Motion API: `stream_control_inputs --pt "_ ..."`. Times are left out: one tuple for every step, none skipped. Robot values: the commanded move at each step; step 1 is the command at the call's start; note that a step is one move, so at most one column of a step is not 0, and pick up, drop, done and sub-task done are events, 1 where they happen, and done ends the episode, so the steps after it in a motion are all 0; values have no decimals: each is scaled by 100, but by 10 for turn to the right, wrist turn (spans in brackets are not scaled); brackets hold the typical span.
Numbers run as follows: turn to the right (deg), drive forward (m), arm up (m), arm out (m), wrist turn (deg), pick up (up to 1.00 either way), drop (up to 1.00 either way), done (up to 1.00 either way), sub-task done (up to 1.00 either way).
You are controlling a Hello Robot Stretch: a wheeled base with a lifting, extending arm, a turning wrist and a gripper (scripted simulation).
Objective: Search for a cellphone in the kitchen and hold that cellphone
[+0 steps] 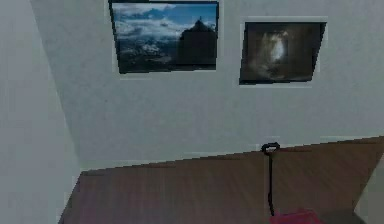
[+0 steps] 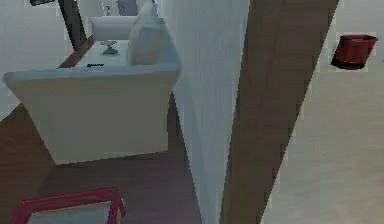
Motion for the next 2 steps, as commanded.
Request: stream_control_inputs --pt "0 100 0 0 0 0 0 0 0" --pt "-210 0 0 0 0 0 0 0 0"
